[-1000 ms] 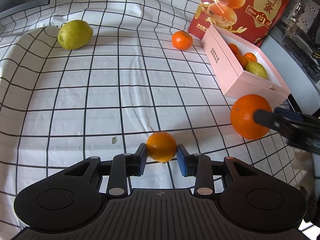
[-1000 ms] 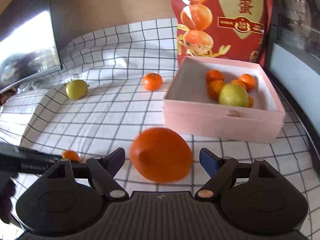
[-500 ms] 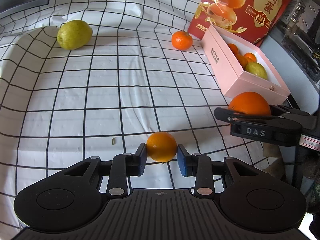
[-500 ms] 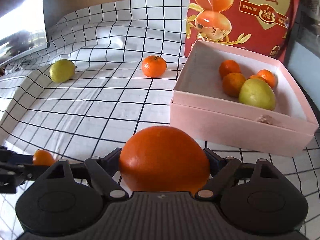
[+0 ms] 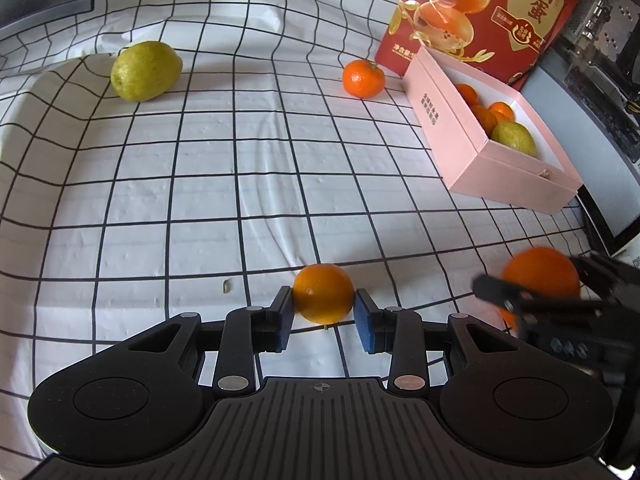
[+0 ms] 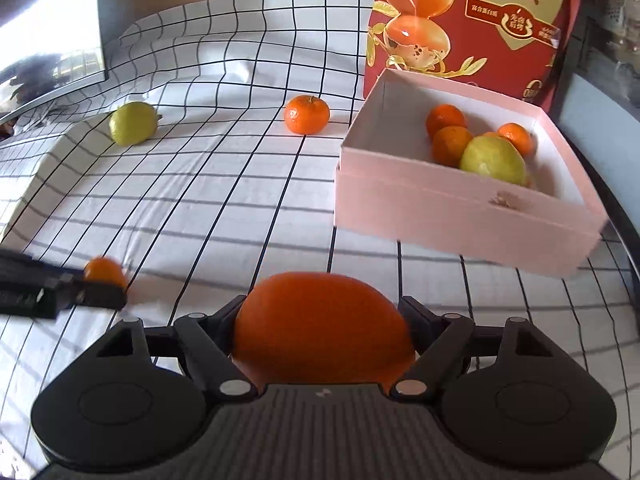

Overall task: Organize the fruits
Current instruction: 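Carry the large orange and the tangerine toward the pink box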

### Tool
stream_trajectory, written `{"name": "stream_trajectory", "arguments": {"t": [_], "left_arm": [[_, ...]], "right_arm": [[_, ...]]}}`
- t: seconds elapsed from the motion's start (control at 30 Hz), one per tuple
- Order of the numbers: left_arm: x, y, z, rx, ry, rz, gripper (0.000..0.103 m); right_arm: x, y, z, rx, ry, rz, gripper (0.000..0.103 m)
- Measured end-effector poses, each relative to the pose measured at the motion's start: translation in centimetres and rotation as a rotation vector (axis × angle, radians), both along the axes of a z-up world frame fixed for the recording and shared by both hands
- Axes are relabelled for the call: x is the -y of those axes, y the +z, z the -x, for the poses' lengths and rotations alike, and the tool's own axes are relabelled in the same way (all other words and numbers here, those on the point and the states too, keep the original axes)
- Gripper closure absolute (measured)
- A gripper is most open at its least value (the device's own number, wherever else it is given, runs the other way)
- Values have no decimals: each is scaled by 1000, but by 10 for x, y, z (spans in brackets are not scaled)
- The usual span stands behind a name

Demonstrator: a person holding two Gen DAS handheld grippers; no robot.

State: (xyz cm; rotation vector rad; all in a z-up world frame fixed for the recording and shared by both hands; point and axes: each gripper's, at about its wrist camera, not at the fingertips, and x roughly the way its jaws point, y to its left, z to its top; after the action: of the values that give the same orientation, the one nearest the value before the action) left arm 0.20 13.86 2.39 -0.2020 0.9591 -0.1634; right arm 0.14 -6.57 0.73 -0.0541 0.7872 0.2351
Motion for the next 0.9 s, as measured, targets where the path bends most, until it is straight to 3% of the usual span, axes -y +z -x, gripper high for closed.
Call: {"name": "stream_trajectory", "arguments": {"t": [0.4, 0.6, 0.9], "left_arm": [[5, -1, -26, 35, -11, -28, 65], [12, -2, -35, 57, -36, -65, 65], [10, -3, -43, 70, -52, -42, 65]], "right_arm": [[-4, 1, 30, 57, 6, 72, 22], [2, 1, 32, 54, -9, 41, 22], [2, 0, 36, 55, -22, 29, 22]]}}
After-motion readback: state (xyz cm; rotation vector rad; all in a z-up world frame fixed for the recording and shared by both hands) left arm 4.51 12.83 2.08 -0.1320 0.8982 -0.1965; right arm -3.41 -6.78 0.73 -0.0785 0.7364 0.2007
